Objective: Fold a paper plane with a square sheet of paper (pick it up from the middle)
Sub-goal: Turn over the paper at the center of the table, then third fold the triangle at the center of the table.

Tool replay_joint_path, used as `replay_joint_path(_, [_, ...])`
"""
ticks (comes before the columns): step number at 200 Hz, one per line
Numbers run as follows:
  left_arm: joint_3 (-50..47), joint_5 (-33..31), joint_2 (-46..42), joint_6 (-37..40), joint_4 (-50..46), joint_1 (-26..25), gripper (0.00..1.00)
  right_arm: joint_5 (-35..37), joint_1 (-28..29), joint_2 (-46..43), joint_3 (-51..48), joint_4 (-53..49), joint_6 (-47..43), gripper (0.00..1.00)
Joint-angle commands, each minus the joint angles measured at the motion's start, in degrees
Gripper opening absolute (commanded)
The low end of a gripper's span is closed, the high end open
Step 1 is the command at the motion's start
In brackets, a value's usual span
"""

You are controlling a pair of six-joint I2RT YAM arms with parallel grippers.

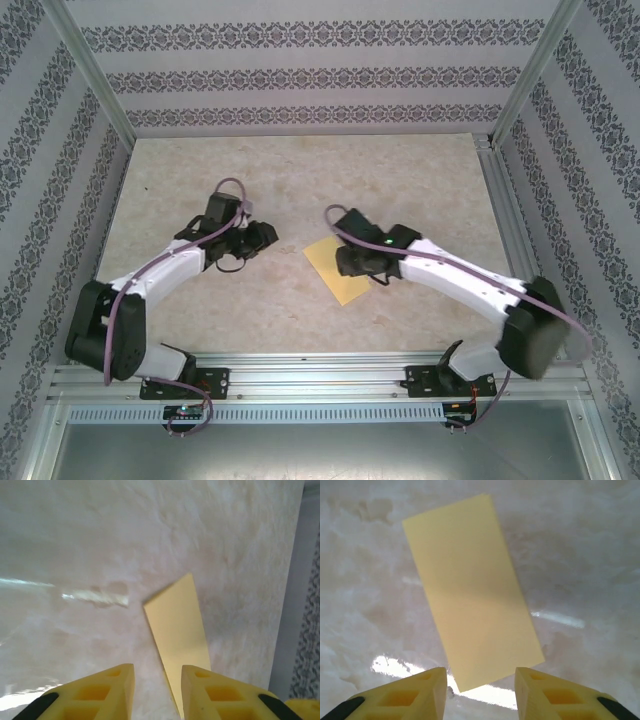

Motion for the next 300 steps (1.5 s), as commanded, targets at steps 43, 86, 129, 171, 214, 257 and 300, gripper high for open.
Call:
replay_joint_path(43, [12.6, 3.5, 19.2, 1.5, 5.6, -17.3, 0.22, -28.1, -20.6, -8.7, -24.5, 24.9, 9.0, 0.39])
replay_joint_path(86, [16.0, 2.0, 26.4, 2.5, 3.8, -18.5, 0.19, -28.5, -20.8, -1.6, -24.0, 25.8, 7.3, 0.4])
replay_joint_path(129, [15.8, -0.7, 28.5, 4.1, 0.6, -18.5, 0.16, -29.3, -20.6, 4.1, -21.4, 26.4, 4.9, 0.41])
replay_joint_path(171, [14.9, -1.3, 28.8, 5.1, -0.3, -18.5, 0.16, -29.2, -20.8, 8.2, -17.9, 25.4, 2.4, 0.42])
replay_joint_path(214, [15.3, -1.0, 29.2, 5.2, -0.2, -18.5, 0.15, -30.6, -20.4, 10.5, -17.5, 25.5, 2.0, 0.42])
replay_joint_path(257, [16.0, -1.1, 29.3, 5.5, -0.7, -18.5, 0.15, -32.6, -20.2, 8.5, -20.2, 26.0, 2.3, 0.42])
replay_joint_path(300, [16.2, -0.9, 29.4, 5.4, -0.5, -18.5, 0.15, -35.5, -20.2, 6.1, -22.2, 26.7, 2.5, 0.41])
